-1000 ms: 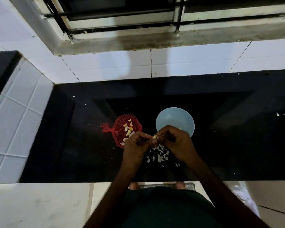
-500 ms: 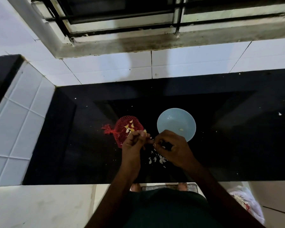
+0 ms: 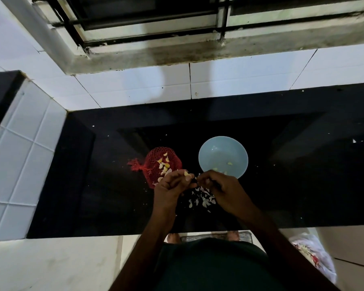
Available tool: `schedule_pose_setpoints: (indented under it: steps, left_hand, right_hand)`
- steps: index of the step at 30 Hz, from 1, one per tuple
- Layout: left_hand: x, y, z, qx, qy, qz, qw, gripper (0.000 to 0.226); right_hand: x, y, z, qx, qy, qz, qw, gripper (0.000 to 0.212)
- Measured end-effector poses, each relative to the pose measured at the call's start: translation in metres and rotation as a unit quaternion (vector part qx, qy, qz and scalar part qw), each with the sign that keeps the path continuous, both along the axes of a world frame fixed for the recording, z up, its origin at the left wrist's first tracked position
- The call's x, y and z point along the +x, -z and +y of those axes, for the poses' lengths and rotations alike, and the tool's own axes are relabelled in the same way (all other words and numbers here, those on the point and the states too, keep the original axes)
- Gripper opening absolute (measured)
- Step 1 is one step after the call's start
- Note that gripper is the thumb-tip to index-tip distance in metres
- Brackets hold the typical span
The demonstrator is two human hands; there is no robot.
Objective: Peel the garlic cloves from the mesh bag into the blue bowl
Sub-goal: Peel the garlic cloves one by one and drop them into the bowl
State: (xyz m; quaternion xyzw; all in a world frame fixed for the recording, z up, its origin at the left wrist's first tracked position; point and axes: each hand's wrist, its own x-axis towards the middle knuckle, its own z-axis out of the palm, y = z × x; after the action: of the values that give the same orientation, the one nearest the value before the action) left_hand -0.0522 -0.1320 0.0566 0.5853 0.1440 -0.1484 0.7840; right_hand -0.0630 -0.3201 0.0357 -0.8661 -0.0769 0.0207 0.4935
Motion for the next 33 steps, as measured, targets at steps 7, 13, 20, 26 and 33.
schedule_pose_setpoints:
  steps: [7, 13, 20, 26, 33]
  left_hand:
    - [-0.002, -0.002, 0.003, 0.008, 0.04, -0.008, 0.999, 0.032]
    - [0.0, -0.003, 0.008, 0.047, 0.062, -0.023, 0.997, 0.037]
    - [0.003, -0.004, 0.01, 0.077, 0.091, -0.038, 0.992, 0.037]
    - [0.005, -0.006, 0.008, 0.075, 0.098, -0.046, 0.991, 0.034]
    - [0.004, -0.008, 0.001, 0.072, 0.074, -0.057, 0.993, 0.033]
  right_hand:
    - [0.017, -0.019, 0.008, 0.048, -0.015, -0.069, 0.996, 0.027]
    - [0.022, -0.017, 0.006, 0.051, -0.033, -0.079, 0.995, 0.032]
    - [0.02, -0.012, 0.002, 0.04, -0.03, -0.071, 0.996, 0.014]
    - [0.013, -0.016, 0.002, 0.022, 0.028, -0.133, 0.99, 0.009]
    - [0.006, -0.018, 0.007, 0.012, 0.065, -0.153, 0.986, 0.006]
